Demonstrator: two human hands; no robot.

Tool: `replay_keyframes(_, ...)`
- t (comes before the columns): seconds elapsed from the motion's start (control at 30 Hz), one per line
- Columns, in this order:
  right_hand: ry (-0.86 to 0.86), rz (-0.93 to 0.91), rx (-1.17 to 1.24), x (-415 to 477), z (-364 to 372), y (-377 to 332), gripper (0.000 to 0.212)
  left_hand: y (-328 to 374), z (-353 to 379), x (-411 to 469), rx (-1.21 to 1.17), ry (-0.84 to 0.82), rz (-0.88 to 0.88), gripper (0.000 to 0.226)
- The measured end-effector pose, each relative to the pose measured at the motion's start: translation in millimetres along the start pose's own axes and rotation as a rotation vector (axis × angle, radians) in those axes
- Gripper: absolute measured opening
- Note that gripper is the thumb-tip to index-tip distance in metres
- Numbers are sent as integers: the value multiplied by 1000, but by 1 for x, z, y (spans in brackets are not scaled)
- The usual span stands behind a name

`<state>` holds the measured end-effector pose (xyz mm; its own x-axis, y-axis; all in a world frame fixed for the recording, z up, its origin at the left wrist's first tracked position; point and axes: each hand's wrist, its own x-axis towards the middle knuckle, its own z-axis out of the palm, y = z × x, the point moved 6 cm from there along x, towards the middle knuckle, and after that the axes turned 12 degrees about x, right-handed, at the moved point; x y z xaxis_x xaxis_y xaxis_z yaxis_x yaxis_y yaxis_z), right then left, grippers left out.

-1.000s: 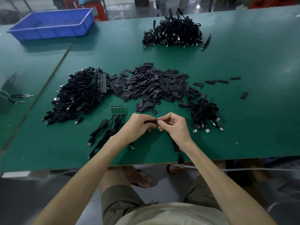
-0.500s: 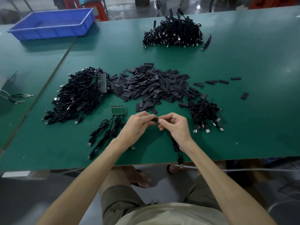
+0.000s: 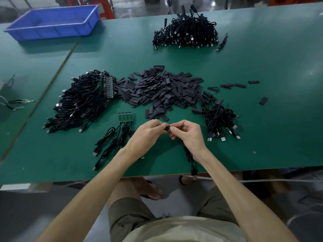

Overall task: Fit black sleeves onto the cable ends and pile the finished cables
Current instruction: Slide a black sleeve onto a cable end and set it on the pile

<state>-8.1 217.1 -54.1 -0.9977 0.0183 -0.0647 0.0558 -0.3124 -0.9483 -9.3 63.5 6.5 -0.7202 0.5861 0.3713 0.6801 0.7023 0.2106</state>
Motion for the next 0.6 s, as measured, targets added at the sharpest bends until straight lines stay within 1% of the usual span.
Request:
replay_keyframes(0.17,-15,-32,-63,0,2,-1,4,-11,7,2,-129,-93,-81,24)
replay_keyframes(0.3,-28,-47,-117,2,2,1,6,-21,11,2,-191,-135,-189,21)
replay_keyframes(0.43,-30,-35,-93,3,2,1,6,-13,9,2,-119,-141,-109,22)
replay_keyframes(0.6,-23,-5,-17,2,3,-1,4,-2,1,1,25,-34,-30,22)
